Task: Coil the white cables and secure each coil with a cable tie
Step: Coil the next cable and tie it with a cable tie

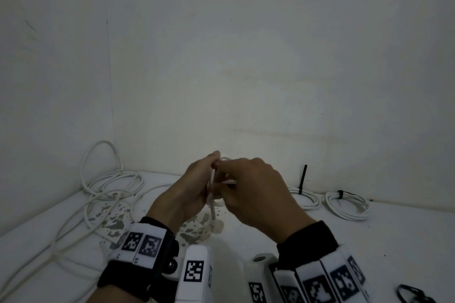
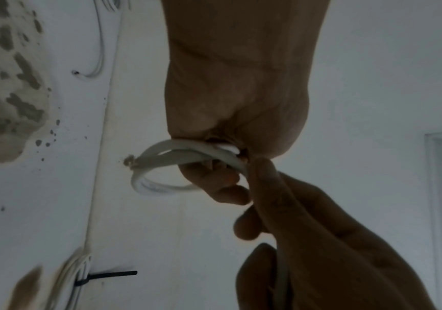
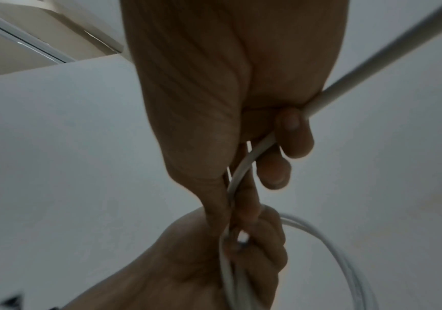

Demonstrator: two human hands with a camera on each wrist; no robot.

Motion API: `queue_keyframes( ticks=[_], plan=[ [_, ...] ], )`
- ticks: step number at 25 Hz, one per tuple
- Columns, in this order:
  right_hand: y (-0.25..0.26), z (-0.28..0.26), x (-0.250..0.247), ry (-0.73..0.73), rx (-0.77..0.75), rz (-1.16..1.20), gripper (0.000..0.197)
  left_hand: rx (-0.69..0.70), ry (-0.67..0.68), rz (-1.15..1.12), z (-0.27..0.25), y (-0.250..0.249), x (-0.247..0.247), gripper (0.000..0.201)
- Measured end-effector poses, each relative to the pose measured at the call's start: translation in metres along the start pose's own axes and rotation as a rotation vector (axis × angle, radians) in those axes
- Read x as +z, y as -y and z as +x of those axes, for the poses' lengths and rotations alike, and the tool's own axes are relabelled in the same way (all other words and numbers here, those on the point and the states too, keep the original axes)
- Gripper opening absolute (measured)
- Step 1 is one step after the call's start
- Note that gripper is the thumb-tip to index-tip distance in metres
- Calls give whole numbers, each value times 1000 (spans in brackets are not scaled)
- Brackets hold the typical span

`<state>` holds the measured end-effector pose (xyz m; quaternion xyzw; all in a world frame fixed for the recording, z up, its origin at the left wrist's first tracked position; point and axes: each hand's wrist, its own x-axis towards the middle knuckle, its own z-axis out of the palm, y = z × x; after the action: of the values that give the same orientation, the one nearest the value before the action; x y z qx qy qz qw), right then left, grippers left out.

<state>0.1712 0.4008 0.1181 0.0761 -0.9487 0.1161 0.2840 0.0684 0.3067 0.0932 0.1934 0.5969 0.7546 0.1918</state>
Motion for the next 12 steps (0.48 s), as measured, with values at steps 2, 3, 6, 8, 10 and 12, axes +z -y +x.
queue_keyframes(
  ticks=[2, 3, 6, 8, 10, 12],
  plan=[
    [-10, 0, -4, -60, 77, 34, 18, -2, 69, 50, -3, 2, 2, 42],
    [-14, 1, -4, -78, 114, 30, 26, -26, 101, 59, -4, 2, 3, 44],
    [-29, 1, -7, -107, 216, 12, 39, -117, 198, 66, -4, 1, 7, 48],
    [-41, 0, -14, -56, 240, 40, 39, -128, 222, 91, -2, 2, 6, 49],
    [-54, -5, -24, 17, 248, 123, 35, -96, 211, 113, -1, 2, 3, 44],
    [-64, -9, -33, 36, 269, 206, 30, -74, 166, 117, 0, 1, -1, 39]
  ],
)
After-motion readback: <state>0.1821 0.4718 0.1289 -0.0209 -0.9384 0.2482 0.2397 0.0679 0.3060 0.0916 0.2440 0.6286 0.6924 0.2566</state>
